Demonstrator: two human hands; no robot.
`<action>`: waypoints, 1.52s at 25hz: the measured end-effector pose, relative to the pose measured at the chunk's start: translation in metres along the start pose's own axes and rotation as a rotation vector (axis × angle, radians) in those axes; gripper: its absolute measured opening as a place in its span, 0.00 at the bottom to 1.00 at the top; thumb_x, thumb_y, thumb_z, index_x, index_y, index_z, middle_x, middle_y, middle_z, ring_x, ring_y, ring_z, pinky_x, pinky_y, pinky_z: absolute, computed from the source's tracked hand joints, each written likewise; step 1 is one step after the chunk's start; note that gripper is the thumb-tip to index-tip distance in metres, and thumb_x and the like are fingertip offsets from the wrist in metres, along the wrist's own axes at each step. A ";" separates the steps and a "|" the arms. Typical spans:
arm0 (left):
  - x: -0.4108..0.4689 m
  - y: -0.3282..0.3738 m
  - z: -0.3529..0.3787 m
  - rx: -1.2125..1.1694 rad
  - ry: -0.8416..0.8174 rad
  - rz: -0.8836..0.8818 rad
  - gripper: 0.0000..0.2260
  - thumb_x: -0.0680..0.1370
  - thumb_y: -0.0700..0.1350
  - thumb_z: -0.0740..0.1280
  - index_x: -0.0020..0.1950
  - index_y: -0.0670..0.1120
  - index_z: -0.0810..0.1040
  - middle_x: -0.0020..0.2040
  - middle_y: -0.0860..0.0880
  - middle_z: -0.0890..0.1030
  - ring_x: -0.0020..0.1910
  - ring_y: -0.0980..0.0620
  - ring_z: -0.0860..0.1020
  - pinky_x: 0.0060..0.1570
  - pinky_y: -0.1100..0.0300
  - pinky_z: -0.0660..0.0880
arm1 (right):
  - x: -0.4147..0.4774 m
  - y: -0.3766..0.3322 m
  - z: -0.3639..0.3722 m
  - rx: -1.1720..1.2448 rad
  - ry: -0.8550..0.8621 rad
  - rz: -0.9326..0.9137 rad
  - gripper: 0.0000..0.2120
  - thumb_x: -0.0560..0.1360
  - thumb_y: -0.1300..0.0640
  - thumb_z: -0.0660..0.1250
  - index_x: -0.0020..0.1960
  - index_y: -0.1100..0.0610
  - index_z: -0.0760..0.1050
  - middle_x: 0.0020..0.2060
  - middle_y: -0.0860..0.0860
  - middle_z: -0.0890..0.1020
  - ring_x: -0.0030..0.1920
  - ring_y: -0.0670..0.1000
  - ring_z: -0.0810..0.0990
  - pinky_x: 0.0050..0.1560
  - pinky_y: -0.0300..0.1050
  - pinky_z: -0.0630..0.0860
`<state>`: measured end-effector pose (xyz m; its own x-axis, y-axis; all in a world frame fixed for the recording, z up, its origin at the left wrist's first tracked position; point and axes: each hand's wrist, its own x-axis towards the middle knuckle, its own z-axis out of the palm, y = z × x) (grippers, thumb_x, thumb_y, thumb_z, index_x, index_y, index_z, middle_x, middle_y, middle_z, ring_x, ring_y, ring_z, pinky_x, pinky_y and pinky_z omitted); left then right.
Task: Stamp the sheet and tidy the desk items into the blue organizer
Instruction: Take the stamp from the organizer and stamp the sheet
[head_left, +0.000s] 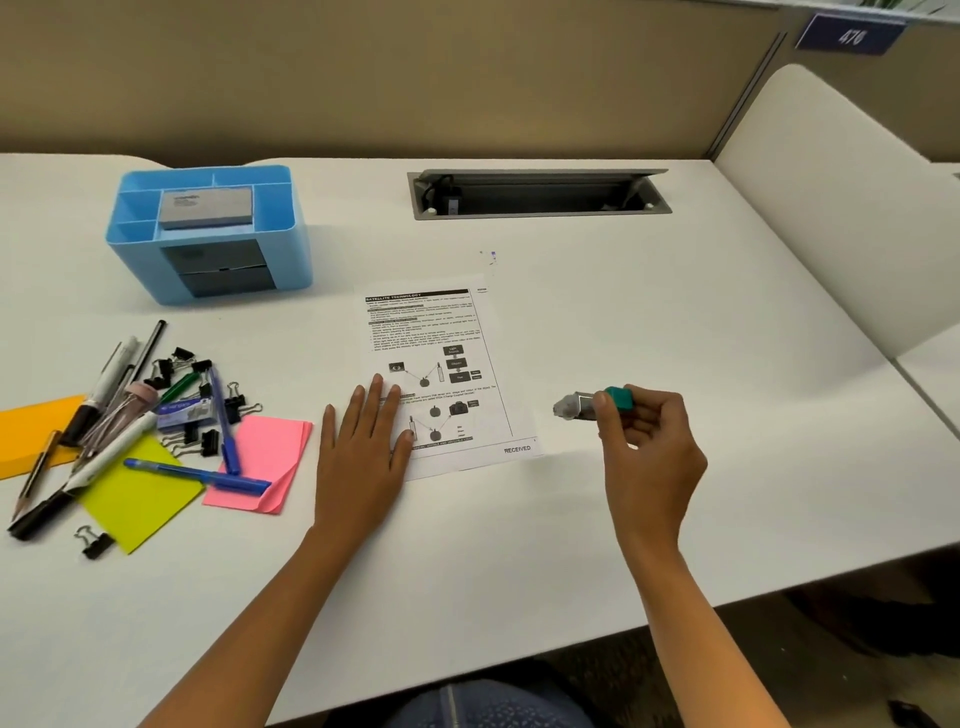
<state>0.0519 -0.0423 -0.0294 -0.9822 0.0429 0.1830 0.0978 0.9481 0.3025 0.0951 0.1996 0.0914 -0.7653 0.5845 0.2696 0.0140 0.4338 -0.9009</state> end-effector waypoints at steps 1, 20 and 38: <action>-0.001 0.000 -0.001 -0.041 0.008 -0.010 0.26 0.79 0.55 0.48 0.76 0.50 0.55 0.77 0.52 0.54 0.76 0.52 0.53 0.74 0.49 0.48 | -0.001 -0.001 0.002 0.012 -0.015 -0.001 0.10 0.73 0.54 0.72 0.51 0.56 0.75 0.42 0.48 0.82 0.41 0.45 0.82 0.42 0.29 0.75; -0.004 0.001 -0.003 -0.072 0.060 -0.144 0.26 0.80 0.57 0.49 0.77 0.50 0.55 0.76 0.52 0.57 0.75 0.53 0.56 0.74 0.55 0.47 | 0.039 -0.109 0.212 0.353 -0.532 -0.217 0.14 0.72 0.59 0.72 0.57 0.60 0.78 0.51 0.54 0.82 0.48 0.47 0.82 0.51 0.34 0.79; 0.000 -0.001 -0.001 -0.145 0.054 -0.186 0.26 0.81 0.57 0.50 0.77 0.50 0.52 0.77 0.55 0.53 0.76 0.58 0.48 0.74 0.55 0.47 | 0.052 -0.144 0.418 0.217 -0.689 -0.115 0.12 0.70 0.64 0.73 0.53 0.62 0.79 0.49 0.56 0.83 0.46 0.48 0.80 0.47 0.33 0.76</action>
<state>0.0523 -0.0435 -0.0291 -0.9757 -0.1494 0.1604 -0.0586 0.8829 0.4659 -0.2158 -0.1187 0.0935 -0.9864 -0.0520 0.1557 -0.1641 0.2794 -0.9460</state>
